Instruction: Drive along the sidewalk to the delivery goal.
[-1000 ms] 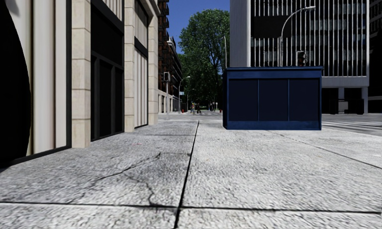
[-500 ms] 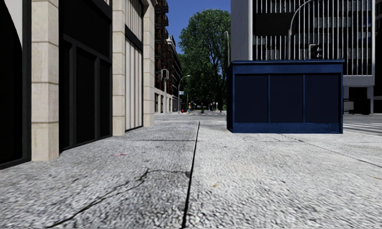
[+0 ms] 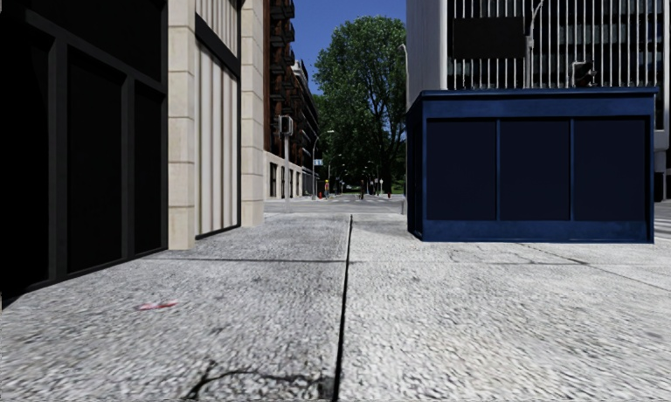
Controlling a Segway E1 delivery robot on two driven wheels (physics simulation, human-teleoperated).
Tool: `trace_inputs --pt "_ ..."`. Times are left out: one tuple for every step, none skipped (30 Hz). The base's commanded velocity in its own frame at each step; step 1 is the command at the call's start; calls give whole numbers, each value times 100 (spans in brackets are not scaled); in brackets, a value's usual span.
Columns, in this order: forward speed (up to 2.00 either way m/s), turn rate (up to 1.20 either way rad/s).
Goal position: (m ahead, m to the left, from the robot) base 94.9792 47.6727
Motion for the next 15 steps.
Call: trace_inputs --pt "200 0" --pt "200 0" --pt "200 0" --pt "200 0" --pt "200 0" --pt "200 0" --pt "200 0" --pt "200 0" --pt "200 0" --pt "200 0" --pt "200 0" --pt "200 0" --pt "200 0" --pt "200 0" --pt "200 0"
